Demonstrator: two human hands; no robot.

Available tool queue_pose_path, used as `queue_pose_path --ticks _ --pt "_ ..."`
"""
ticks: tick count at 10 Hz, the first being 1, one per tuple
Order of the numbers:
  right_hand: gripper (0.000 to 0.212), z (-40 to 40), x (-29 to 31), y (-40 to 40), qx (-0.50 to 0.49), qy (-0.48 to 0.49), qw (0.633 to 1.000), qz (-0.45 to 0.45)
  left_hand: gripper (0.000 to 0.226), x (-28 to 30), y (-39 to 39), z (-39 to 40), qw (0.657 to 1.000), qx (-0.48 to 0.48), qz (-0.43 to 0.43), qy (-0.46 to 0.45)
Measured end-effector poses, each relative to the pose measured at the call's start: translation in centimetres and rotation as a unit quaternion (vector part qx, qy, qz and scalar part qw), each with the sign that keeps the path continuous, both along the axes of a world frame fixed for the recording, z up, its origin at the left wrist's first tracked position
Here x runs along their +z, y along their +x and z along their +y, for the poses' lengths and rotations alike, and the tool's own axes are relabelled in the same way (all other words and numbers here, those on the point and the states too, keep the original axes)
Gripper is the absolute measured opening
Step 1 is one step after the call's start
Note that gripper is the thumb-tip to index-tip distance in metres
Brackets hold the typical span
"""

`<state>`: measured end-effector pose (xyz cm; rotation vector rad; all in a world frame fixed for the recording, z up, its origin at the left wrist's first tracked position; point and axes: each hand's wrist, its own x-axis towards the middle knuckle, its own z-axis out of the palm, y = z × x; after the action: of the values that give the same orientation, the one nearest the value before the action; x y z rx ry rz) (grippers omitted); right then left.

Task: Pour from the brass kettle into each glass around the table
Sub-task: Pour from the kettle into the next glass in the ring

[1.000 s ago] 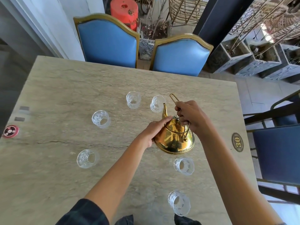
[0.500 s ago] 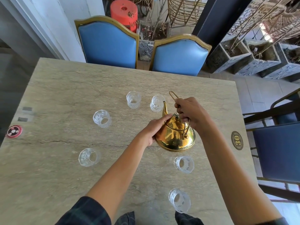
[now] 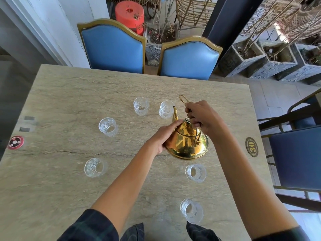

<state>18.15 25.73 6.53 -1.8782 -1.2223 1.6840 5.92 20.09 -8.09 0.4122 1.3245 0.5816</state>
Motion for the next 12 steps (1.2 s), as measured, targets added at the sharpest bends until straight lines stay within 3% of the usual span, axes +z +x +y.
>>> queue_pose_path --ticks 2,3,6,12 --pt "0.025 -0.1 0.3 0.1 -0.001 0.000 1.000 0.000 0.083 0.6 0.2 -0.2 1.000 -0.002 0.009 -0.004" --pt "0.025 -0.2 0.5 0.2 0.000 0.001 1.000 0.000 0.082 0.8 0.3 -0.3 1.000 -0.003 0.013 -0.008" --pt "0.026 -0.4 1.0 0.1 0.008 0.009 1.000 -0.004 0.103 0.9 0.2 -0.4 1.000 -0.003 0.010 0.004" --pt "0.026 -0.7 1.7 0.4 0.020 0.004 1.000 -0.008 0.097 2.2 0.4 -0.9 1.000 -0.001 0.010 0.009"
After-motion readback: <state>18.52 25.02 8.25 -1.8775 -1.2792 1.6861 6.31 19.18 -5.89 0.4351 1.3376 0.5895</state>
